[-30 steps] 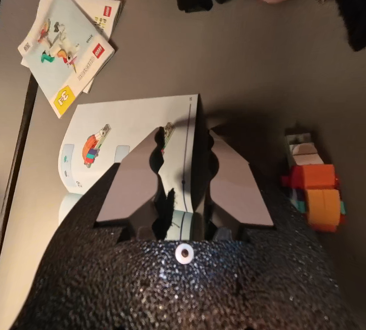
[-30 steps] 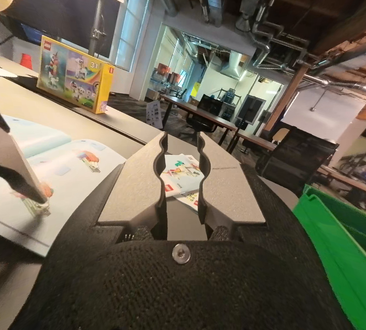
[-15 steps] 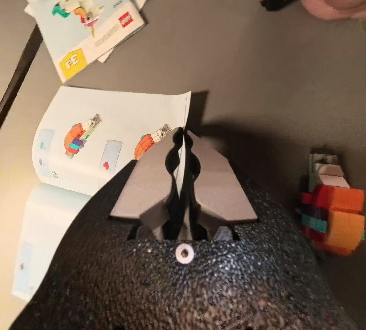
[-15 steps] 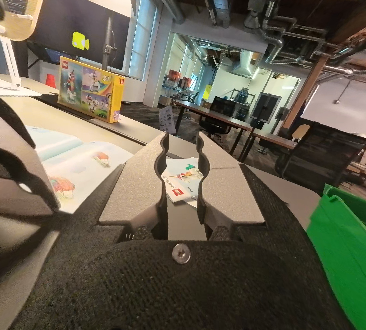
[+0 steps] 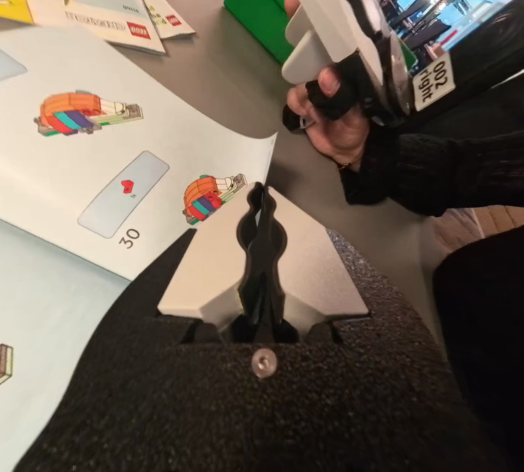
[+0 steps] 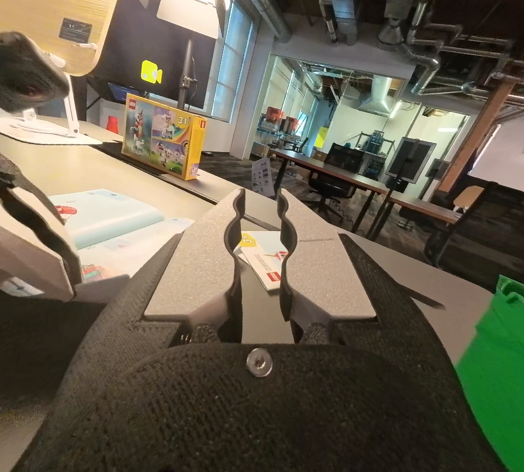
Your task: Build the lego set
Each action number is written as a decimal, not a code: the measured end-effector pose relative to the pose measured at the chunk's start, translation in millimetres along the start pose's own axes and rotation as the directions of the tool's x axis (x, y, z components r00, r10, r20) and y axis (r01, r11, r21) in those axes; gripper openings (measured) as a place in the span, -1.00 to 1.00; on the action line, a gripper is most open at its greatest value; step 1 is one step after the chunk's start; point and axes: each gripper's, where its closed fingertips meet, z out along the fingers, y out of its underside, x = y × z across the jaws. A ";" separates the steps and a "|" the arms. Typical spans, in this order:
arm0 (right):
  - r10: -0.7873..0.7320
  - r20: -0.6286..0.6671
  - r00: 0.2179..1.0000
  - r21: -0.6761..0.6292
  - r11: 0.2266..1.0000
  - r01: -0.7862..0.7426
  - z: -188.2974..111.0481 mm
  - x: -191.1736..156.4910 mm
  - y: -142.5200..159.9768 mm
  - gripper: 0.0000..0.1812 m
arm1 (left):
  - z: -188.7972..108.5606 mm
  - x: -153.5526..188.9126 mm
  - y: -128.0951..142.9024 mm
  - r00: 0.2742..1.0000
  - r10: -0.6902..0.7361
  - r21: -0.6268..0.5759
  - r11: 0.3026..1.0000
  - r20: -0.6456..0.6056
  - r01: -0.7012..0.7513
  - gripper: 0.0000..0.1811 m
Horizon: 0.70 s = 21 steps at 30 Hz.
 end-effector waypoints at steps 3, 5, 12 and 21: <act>-0.008 0.010 1.000 0.001 1.000 0.008 -0.9 -3.5 -0.8 -0.78 | 5.3 -1.5 7.9 1.000 -0.024 -0.060 0.998 0.000 0.024 -1.00; -0.017 0.023 1.000 0.003 1.000 0.017 -1.0 -7.6 -1.5 -0.79 | 6.9 -2.1 10.2 1.000 -0.016 -0.077 0.997 0.010 0.016 -1.00; -0.054 0.058 0.997 0.015 0.998 0.053 -1.4 -16.8 -3.5 -0.79 | 7.6 -4.4 12.4 0.998 -0.062 -0.090 0.994 0.003 0.062 -1.00; -0.052 0.060 0.997 0.013 0.999 0.052 -1.8 -16.4 -2.9 -0.79 | 10.6 -5.6 17.7 0.998 -0.052 -0.129 0.990 0.024 0.055 -0.97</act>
